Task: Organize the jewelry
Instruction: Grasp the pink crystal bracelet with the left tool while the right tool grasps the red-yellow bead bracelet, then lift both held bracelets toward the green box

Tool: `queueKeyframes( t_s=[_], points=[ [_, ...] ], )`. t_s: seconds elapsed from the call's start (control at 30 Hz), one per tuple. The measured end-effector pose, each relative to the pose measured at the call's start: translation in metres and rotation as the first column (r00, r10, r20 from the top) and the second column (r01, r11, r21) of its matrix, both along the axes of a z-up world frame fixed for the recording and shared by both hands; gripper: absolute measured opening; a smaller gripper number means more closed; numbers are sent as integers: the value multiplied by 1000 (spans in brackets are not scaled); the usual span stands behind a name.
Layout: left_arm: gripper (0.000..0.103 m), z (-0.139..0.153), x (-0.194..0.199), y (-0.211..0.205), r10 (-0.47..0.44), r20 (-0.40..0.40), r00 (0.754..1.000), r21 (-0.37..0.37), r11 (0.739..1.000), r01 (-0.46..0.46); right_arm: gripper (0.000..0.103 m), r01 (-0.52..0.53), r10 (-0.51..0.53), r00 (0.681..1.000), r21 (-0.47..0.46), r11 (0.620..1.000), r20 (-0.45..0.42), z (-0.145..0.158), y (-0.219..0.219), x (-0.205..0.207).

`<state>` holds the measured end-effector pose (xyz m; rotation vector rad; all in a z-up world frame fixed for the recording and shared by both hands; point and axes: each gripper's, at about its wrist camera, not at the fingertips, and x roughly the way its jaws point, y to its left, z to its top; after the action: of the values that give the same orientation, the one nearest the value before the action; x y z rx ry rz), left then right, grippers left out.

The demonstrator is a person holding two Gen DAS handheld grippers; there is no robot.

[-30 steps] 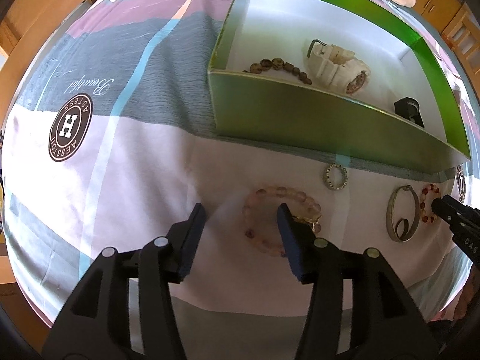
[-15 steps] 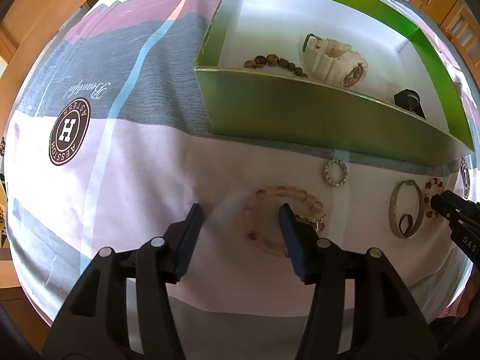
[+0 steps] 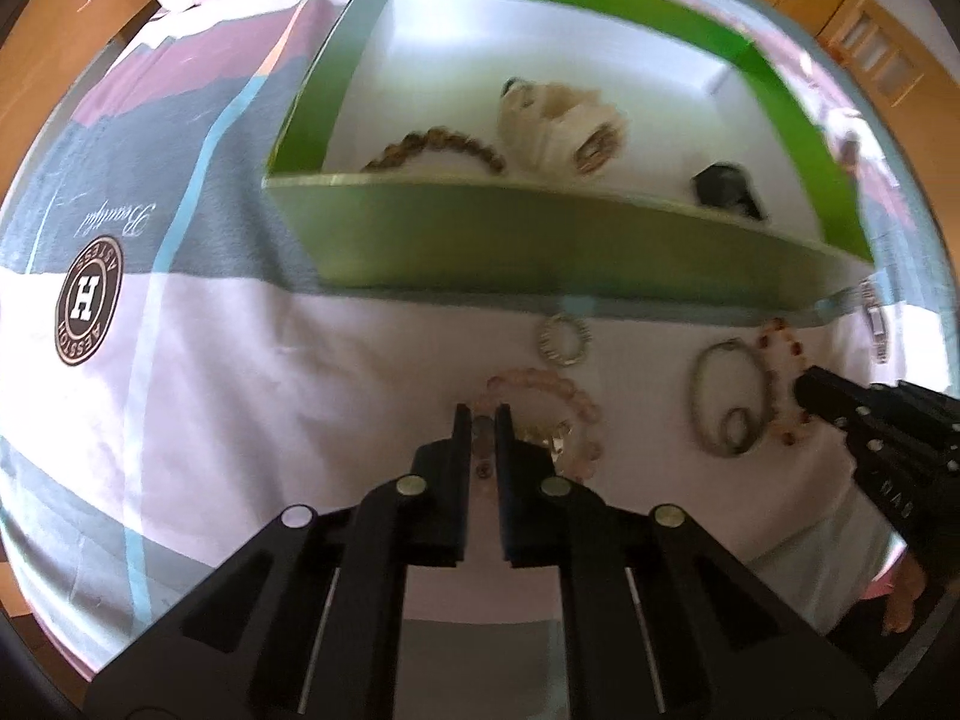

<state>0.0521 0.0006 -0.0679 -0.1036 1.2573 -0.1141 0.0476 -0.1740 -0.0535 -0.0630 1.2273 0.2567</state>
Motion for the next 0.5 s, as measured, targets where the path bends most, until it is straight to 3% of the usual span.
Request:
queueKeyframes(
  t_s=[0.23, 0.43, 0.5],
  points=[
    [8, 34, -6, -1, -2, 107, 994, -87, 996, 12, 7, -42, 22, 991, 149, 988, 134, 42, 0, -8],
    [8, 60, -12, 7, 94, 201, 975, -47, 995, -87, 7, -74, 37, 977, 171, 983, 210, 62, 5, -9],
    [8, 64, -15, 5, 78, 220, 972, -50, 996, -69, 7, -94, 53, 967, 153, 984, 248, 68, 8, -18]
  ],
)
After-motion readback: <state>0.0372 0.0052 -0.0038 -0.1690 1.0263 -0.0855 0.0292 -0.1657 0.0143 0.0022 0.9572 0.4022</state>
